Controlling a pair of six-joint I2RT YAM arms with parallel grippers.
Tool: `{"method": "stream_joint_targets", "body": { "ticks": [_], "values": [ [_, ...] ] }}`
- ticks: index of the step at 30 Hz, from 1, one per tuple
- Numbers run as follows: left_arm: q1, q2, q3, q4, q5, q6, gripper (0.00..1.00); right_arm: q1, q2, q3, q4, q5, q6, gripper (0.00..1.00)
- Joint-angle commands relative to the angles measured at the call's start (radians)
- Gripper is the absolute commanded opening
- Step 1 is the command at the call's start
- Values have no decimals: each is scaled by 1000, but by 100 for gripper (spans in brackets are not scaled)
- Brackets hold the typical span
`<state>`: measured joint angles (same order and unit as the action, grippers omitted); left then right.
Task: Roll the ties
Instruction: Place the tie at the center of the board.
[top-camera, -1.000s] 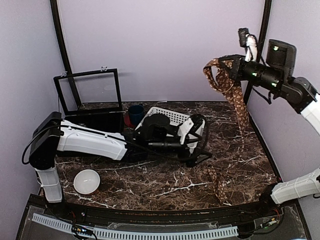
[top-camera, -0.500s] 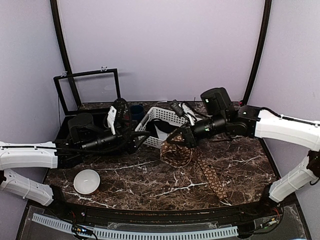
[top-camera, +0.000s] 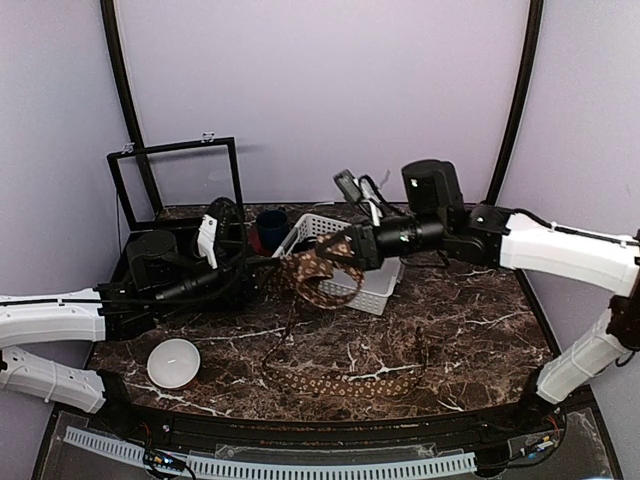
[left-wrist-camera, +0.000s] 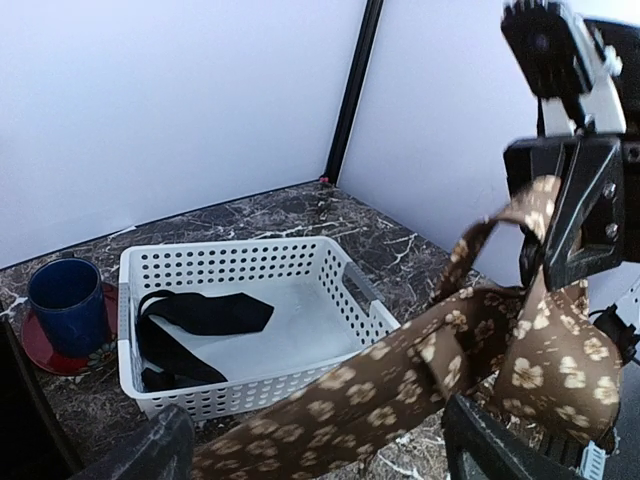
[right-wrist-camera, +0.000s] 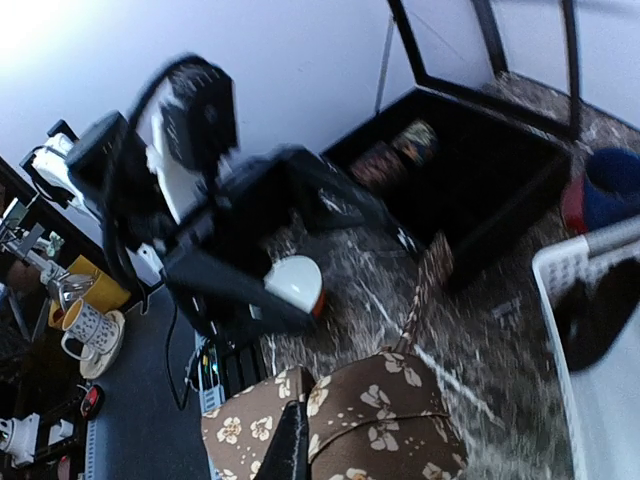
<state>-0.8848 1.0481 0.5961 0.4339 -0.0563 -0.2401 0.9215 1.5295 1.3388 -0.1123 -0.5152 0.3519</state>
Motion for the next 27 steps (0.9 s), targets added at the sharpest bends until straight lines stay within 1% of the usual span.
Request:
{"method": "stream_joint_targets", "body": {
  "ticks": [1, 3, 5, 6, 7, 8, 9, 10, 11, 12, 15, 18, 21, 24, 27],
  "values": [
    [6, 21, 44, -58, 78, 78, 87, -90, -250, -412, 6, 51, 56, 5],
    [6, 54, 58, -63, 103, 86, 85, -101, -333, -563, -13, 70, 87, 7],
    [6, 92, 70, -54, 119, 83, 83, -100, -378, -666, -17, 58, 139, 8],
    [6, 113, 75, -48, 128, 79, 82, -99, -392, -704, -12, 51, 165, 10],
    [6, 146, 84, -46, 137, 79, 81, -97, -398, -731, -8, 47, 187, 22],
    [6, 171, 96, -52, 150, 77, 80, -96, -396, -750, -8, 39, 207, 39],
    [6, 198, 112, -66, 166, 72, 80, -92, -383, -754, -23, 9, 208, 55],
    [6, 223, 127, -83, 173, 70, 80, -84, -364, -735, -84, 7, 178, 68],
    [6, 245, 140, -99, 179, 66, 80, -77, -339, -703, -167, 32, 142, 76],
    [6, 263, 148, -110, 183, 59, 80, -73, -332, -677, -245, 65, 117, 80],
    [6, 309, 168, -163, 169, 43, 80, -93, -375, -627, -402, 167, 96, 85],
    [6, 356, 185, -218, 160, 36, 75, -147, -434, -580, -509, 249, 95, 87],
    [5, 401, 186, -237, 193, 29, 69, -156, -440, -516, -536, 304, 90, 81],
    [3, 415, 172, -229, 229, 15, 64, -154, -366, -416, -600, 361, 46, 78],
    [-8, 432, 161, -229, 250, 9, 62, -150, -288, -339, -636, 425, 4, 76]
  ]
}}
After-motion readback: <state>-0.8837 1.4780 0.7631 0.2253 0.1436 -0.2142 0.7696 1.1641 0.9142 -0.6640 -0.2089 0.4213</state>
